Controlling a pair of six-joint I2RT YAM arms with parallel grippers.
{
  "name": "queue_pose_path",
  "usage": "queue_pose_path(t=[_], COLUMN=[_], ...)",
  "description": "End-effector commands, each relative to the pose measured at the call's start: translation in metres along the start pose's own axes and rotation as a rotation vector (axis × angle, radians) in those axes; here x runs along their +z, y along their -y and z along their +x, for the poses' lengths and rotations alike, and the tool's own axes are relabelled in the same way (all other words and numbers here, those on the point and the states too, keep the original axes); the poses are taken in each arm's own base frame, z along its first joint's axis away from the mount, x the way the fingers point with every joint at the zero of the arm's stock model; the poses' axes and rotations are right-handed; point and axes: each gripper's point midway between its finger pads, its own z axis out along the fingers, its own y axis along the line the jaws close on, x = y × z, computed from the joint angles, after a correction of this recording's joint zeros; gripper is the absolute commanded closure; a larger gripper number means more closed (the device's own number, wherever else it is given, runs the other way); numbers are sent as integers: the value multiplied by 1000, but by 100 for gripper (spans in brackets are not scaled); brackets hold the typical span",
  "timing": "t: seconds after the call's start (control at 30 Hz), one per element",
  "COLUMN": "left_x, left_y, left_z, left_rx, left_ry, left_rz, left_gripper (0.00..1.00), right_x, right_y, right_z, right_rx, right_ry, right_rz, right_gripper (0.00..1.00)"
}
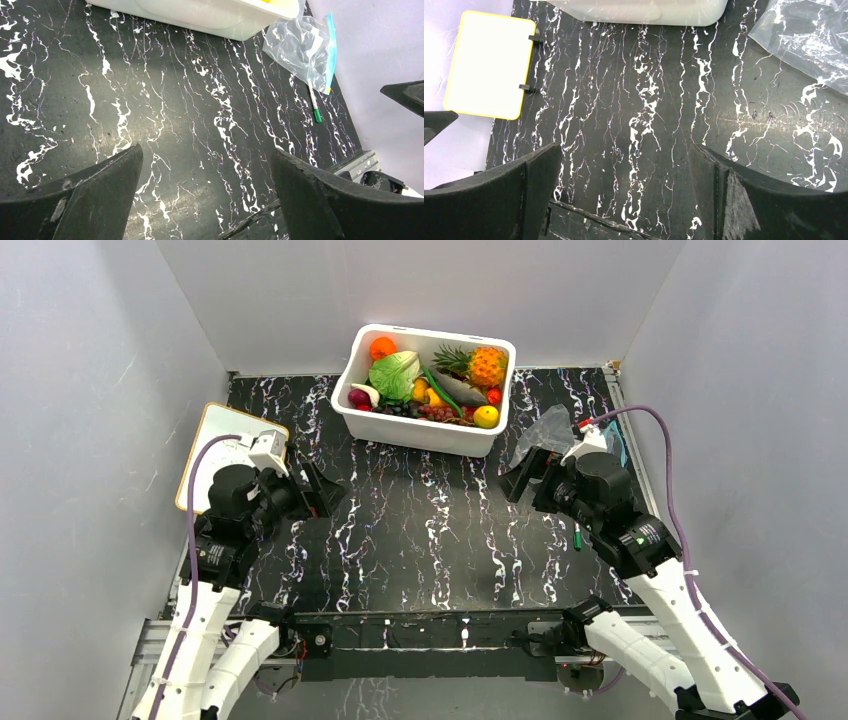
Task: Place the food in the zip-top bag and seal the zipper
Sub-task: Pick up the zipper food storage bag at the center of the board.
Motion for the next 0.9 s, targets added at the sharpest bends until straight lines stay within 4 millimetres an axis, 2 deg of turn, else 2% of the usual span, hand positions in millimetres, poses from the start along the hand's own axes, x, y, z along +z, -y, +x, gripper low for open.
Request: queue_pose_path(t=[0.0,0.27,0.57,0.67,0.77,0.87], left_x=[-1,12,27,32,33,33], left_y=[2,1,-1,-7,-12,-14], left_z=[-7,17,48,55,57,58], left_rx=[11,-8,-56,-65,-61,-61], left_ry=[22,-70,-161,-170,-171,-178], left_rz=[8,56,120,106,84,74], left_gripper=[2,2,2,2,2,2], right_x=[-3,18,58,67,69,70], right_y=[-9,5,45,66,89,103], right_z=[-17,-26,-38,-46,-61,-76], right_rx=[14,16,-118,-196,-252,-285], right_ry=[61,88,118,133,175,222], right_rz=[-31,65,287,406,555,647], right_gripper=[2,3,5,10,18,26])
